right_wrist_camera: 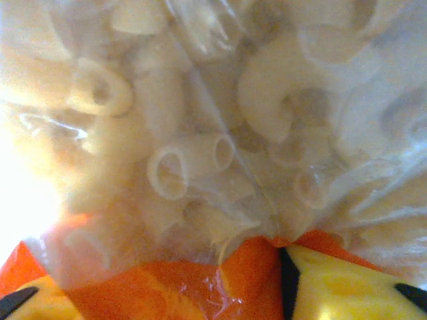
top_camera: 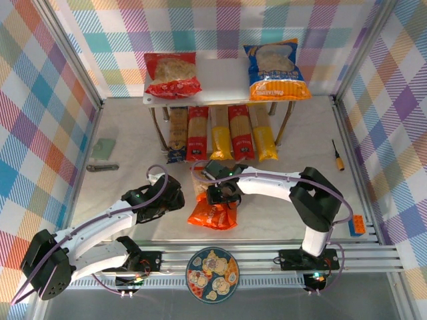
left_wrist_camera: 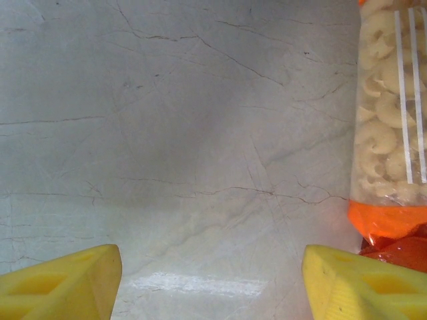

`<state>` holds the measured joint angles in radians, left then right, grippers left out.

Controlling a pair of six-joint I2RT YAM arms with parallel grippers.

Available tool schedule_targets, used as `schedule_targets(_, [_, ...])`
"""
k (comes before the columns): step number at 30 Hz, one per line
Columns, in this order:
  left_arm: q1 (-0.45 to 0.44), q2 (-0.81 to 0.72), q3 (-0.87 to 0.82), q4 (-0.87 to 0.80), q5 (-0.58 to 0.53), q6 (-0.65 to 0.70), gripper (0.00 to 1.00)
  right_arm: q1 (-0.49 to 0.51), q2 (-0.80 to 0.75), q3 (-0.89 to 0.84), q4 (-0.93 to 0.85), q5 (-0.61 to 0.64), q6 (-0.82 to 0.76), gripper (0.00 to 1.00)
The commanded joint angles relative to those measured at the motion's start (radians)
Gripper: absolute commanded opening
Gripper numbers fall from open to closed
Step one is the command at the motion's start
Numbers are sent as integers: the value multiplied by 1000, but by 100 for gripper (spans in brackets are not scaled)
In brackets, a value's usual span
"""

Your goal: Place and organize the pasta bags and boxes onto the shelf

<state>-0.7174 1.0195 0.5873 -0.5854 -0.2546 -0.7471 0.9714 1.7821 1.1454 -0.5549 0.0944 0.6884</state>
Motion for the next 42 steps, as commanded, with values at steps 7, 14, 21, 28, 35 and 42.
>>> schedule_targets(7, [18, -7, 23, -28, 0, 22, 72, -19, -6, -85, -137, -46, -67, 17])
schedule_targets(14, [20, -4, 29, -25, 5, 24, 72, -18, -33, -71, -115, -91, -85, 0])
schedule_targets(21, [23, -1, 32, -22, 3, 25, 72, -19, -136, -70, -95, -113, -116, 0])
schedule_targets(28, [25, 8, 40, -13, 3, 30, 72, -17, -267, -88, -46, -97, -165, 0])
schedule_targets(35, [27, 2, 42, -13, 3, 31, 72, -17, -334, -42, -103, -87, -200, 0])
schedule_targets(42, [30, -16, 51, -25, -3, 33, 72, -17, -420, 8, -174, -71, -226, 0])
